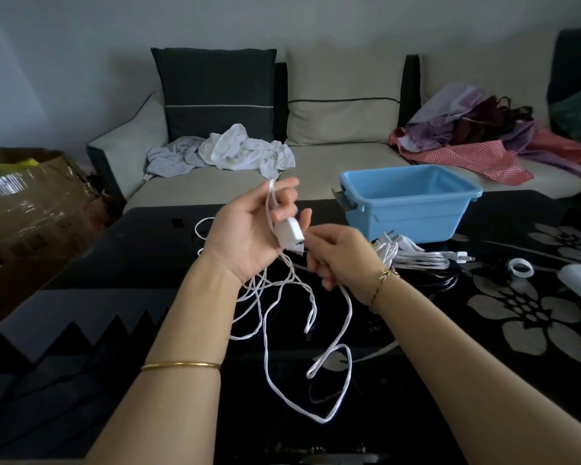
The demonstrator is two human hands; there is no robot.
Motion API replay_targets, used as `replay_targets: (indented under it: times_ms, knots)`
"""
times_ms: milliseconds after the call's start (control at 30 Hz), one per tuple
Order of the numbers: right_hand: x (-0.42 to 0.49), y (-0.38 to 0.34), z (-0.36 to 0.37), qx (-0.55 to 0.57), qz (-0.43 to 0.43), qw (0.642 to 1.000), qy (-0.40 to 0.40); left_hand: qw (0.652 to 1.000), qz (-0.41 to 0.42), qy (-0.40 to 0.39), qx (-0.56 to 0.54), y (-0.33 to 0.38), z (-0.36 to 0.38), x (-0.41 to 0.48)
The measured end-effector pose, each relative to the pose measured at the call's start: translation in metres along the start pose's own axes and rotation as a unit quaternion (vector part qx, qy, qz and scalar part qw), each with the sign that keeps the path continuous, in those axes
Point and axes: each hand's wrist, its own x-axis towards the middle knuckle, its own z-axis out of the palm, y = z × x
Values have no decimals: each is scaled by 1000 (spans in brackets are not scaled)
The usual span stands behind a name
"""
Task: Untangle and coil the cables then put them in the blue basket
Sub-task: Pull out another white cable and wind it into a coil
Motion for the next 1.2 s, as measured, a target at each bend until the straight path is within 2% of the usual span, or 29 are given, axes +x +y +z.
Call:
replay_targets:
  times_ms: [67,200,300,367,467,533,567,600,667,800,900,1033,1100,1133,1200]
  knots:
    - [-4,-4,4,-90,8,994,-61,998,31,48,0,4,-6,3]
    - [-11,-18,8,-162,22,974,-156,987,81,135,46,6,-14,3]
    - [-17,-28,5,-220,32,947,-230,962,127,197,139,4,-21,6]
    - [-22,-34,3,-219,36,940,-259,932,150,234,233,1,-25,8]
    - [-25,-45,-5,-221,13,953,-207,877,148,229,397,-5,-31,5]
    - [-23,-48,-13,-204,-18,971,-124,820,124,173,532,-8,-29,-1]
    - [-21,-48,-17,-188,-37,978,-83,800,104,137,575,-9,-27,-3]
    - [-20,-47,-21,-181,-58,981,-44,795,77,104,592,-10,-24,-5]
    - [-16,-44,-27,-188,-99,977,27,817,9,59,574,-12,-17,-7]
    - [-6,-32,-38,-172,-127,965,154,892,-78,27,443,-12,-6,-9]
    - [-1,-23,-41,-115,-113,968,190,926,-107,-20,362,-8,0,-10]
    - [1,-13,-33,-32,-92,980,171,964,-154,-106,191,-4,1,-11]
    - [4,-5,-27,20,-49,989,139,974,-141,-165,66,0,-2,-9]
    - [4,-2,-23,50,-23,993,108,979,-117,-166,21,1,-2,-7]
    - [2,2,-15,92,26,995,22,993,-52,-107,-22,0,-2,-3]
